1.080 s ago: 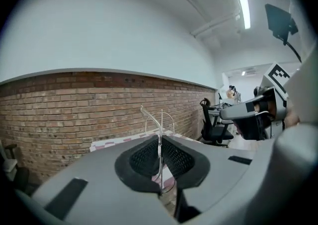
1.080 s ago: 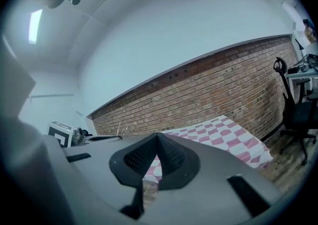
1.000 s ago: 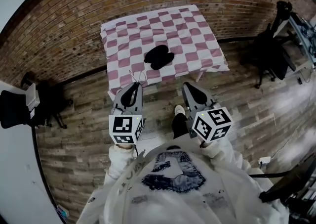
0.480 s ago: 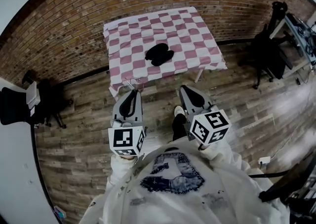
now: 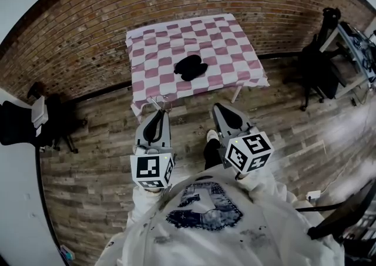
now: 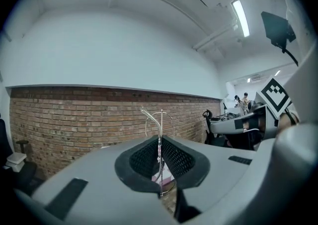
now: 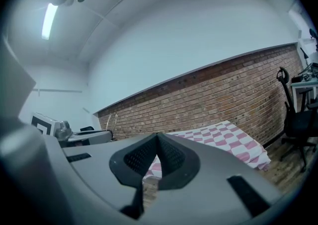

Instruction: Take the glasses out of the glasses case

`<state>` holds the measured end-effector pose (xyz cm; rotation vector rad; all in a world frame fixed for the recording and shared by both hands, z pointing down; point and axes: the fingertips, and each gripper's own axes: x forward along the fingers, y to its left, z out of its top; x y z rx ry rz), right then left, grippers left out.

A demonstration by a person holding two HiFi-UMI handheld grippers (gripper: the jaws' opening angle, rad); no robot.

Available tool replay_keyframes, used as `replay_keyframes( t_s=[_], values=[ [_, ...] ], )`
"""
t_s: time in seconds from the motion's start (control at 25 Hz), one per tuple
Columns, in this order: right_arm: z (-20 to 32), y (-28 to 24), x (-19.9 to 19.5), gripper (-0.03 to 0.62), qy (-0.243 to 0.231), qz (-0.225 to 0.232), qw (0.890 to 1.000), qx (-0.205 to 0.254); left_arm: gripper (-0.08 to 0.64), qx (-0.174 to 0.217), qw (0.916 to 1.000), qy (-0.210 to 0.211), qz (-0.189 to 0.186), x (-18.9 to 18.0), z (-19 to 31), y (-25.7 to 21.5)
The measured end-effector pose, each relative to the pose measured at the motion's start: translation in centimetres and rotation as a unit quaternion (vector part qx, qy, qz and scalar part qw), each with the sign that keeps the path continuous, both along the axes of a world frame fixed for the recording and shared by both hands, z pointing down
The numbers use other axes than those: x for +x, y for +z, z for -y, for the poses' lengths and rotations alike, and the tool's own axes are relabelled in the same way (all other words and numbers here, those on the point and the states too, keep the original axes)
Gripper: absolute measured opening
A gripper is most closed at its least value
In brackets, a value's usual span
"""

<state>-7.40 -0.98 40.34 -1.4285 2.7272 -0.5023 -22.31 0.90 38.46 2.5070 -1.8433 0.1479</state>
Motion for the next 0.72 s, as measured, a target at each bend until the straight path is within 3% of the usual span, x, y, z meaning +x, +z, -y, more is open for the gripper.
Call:
replay_keyframes(
  t_s=[0.72],
  values=[
    [-0.03, 0.33, 0.26, 0.014, -0.004, -0.004, 1.000, -0.002, 0.034, -0.007, 1.0000, 0.000, -0.004, 0.74, 0.14, 0.61]
  ],
)
